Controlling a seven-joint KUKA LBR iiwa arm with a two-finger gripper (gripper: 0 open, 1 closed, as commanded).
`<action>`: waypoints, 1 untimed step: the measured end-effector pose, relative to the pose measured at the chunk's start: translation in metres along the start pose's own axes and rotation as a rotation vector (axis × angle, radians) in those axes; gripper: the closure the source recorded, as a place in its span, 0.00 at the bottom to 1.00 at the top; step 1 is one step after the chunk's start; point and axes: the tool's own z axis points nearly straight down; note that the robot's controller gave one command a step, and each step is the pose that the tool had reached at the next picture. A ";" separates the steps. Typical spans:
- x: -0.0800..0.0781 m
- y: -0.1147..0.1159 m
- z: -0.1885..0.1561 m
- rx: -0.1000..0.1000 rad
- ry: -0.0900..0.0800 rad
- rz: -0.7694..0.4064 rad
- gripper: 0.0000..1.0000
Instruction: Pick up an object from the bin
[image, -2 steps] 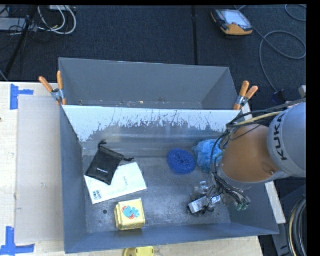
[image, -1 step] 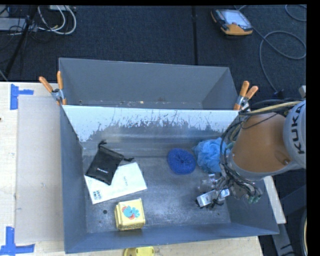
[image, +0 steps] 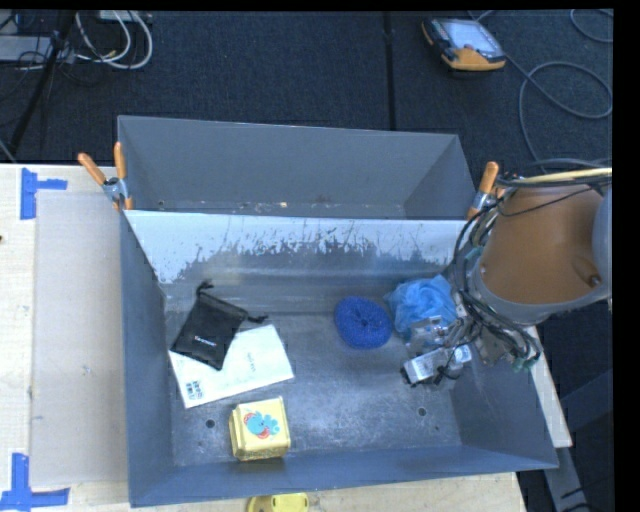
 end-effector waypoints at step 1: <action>-0.006 0.009 -0.067 0.000 0.000 0.032 1.00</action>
Offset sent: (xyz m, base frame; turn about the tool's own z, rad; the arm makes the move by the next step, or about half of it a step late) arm 0.0250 -0.0193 0.1576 0.0402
